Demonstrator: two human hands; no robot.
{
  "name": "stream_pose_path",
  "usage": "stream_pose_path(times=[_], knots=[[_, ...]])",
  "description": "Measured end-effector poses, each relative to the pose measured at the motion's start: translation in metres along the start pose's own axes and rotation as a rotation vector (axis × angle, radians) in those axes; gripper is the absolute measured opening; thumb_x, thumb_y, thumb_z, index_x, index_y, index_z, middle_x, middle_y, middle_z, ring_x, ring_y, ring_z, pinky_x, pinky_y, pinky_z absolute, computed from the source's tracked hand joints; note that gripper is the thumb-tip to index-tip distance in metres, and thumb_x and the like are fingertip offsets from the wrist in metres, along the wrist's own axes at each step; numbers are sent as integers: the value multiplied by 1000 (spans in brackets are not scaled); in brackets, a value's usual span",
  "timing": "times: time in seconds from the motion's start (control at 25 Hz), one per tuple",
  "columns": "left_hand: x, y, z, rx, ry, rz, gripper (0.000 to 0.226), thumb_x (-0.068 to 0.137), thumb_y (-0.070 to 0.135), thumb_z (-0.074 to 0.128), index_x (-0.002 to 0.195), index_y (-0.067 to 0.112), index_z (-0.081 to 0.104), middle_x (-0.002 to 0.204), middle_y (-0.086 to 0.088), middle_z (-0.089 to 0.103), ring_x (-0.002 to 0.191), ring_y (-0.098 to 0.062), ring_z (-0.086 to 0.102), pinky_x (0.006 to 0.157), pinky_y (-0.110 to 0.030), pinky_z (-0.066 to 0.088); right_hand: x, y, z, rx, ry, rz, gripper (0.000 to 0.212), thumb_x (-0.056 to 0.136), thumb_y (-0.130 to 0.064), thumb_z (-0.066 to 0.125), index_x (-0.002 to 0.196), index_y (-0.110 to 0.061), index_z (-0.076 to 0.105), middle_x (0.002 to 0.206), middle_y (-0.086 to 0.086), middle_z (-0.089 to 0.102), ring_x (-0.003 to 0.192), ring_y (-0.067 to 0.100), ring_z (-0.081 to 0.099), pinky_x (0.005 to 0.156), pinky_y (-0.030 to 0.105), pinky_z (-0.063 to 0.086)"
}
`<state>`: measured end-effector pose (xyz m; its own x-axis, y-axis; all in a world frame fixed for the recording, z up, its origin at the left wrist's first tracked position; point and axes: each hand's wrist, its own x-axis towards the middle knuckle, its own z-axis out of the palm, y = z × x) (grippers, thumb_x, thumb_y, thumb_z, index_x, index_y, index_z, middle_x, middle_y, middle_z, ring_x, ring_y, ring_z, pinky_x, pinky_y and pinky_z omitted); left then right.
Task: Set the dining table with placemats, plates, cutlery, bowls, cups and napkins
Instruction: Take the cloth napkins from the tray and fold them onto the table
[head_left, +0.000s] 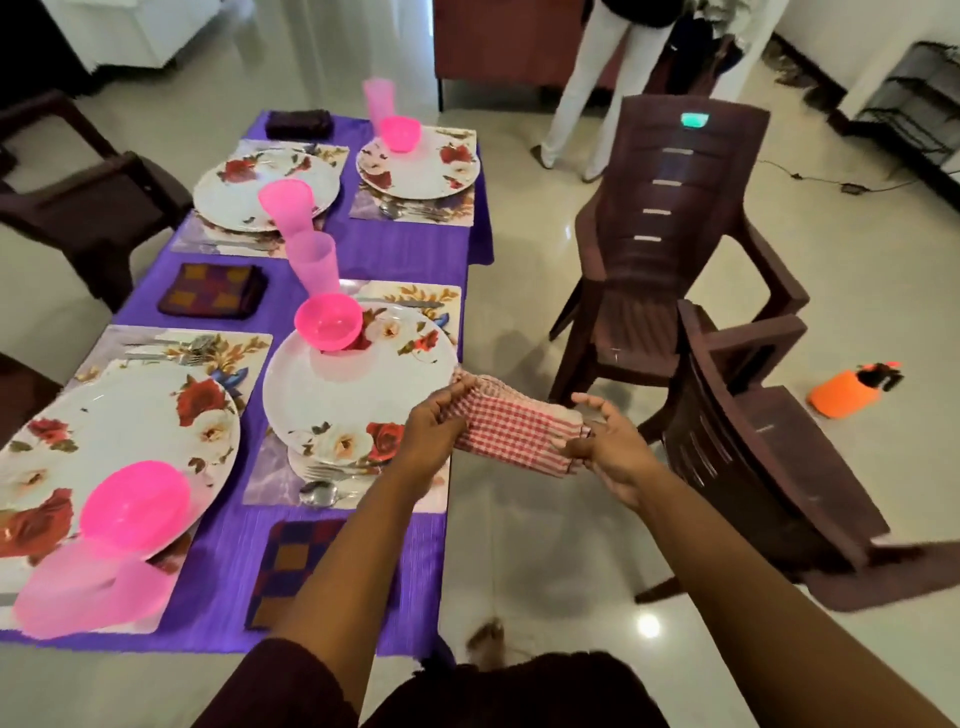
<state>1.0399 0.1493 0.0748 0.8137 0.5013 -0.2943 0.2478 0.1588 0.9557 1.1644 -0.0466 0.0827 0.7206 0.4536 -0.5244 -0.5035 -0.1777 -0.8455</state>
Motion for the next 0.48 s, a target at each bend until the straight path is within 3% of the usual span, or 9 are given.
stream_pose_path(times=[0.12,0.28,0.36,0.48], knots=[[30,5,-13,-28,46,18,54,94,-9,43,130,28,59,140,0,52,123,-21,53,93,-40,55,45,-25,14,-17,-102,19,67,70,30,59,118,-17,57,121,16,63,112,31,62,83,41,56],[70,8,-26,-71,191,65,52,96,-3,47,136,30,49,141,3,49,121,-16,51,78,-21,57,107,-58,41,-102,-180,45,45,78,17,65,109,-15,64,116,12,68,105,27,66,79,39,56],[94,9,-32,-83,255,73,50,97,7,52,140,31,42,138,5,50,120,-16,53,77,-19,55,138,-70,50,-147,-202,39,38,80,8,70,108,-17,63,111,9,69,102,26,67,76,38,56],[139,13,-41,-115,347,-17,55,96,14,58,145,27,38,131,2,54,116,-19,55,85,-33,56,190,-90,54,-236,-255,0,44,78,8,71,110,-19,60,107,7,70,99,23,66,78,39,56]])
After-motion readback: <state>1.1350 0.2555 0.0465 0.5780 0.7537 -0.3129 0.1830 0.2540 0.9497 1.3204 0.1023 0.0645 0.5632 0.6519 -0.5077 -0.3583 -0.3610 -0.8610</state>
